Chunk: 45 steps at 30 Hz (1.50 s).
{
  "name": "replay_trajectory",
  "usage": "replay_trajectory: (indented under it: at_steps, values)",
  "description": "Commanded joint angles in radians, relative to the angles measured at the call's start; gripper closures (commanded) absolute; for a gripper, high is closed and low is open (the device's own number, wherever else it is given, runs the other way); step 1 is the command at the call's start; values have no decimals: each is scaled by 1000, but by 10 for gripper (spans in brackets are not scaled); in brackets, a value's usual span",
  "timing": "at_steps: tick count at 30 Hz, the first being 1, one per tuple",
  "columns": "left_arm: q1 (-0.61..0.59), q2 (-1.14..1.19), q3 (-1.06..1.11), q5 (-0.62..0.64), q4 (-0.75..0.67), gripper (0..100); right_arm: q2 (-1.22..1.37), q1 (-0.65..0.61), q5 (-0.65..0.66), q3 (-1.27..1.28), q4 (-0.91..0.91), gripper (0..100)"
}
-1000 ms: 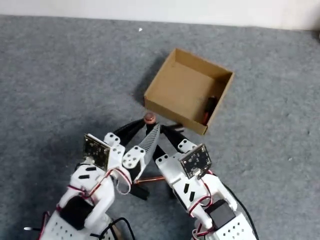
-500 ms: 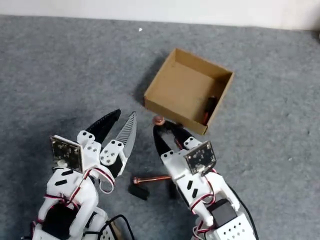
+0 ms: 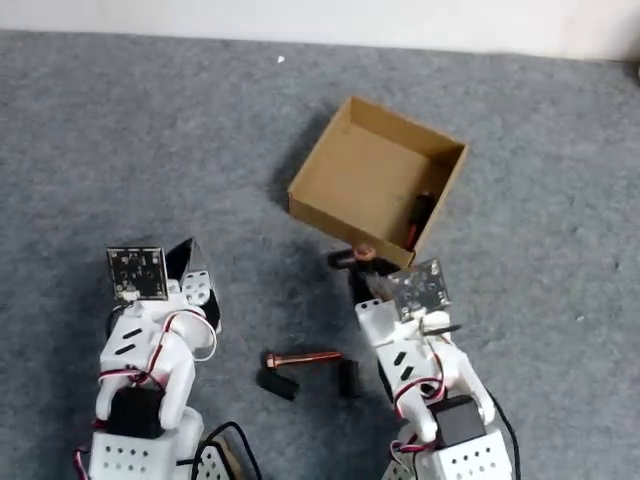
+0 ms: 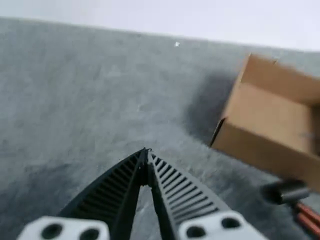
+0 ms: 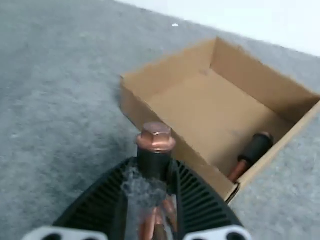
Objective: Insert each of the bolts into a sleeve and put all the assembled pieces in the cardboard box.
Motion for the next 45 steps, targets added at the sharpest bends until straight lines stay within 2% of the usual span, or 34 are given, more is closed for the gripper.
replay_trajectory:
  at_steps: [1, 7, 14, 22, 26, 32, 36, 43, 45]
  values:
    - [-25, -10, 33, -2, -6, 994, 127, 19, 11, -193, 5, 994]
    - [-88, -10, 51, -2, -6, 993, 680, 36, 5, -599, 2, 994]
    - [-113, -10, 54, 0, -6, 993, 1303, 127, 3, -1101, 2, 994]
    - [-111, -10, 54, 0, -6, 993, 1834, 209, 8, -1494, 5, 994]
    - [-111, -10, 54, 0, -6, 993, 1939, 209, 5, -1580, 61, 979]
    - [-111, -10, 54, -2, -6, 993, 1949, 203, 9, -1698, 297, 823]
    - [-113, -10, 56, -2, -6, 993, 1948, 189, 9, -1828, 556, 822]
    - [-114, -10, 56, -2, -6, 993, 1948, 82, 3, -2038, 1112, 822]
    - [-114, -10, 56, -2, -6, 993, 1926, 61, -15, -2014, 1106, 835]
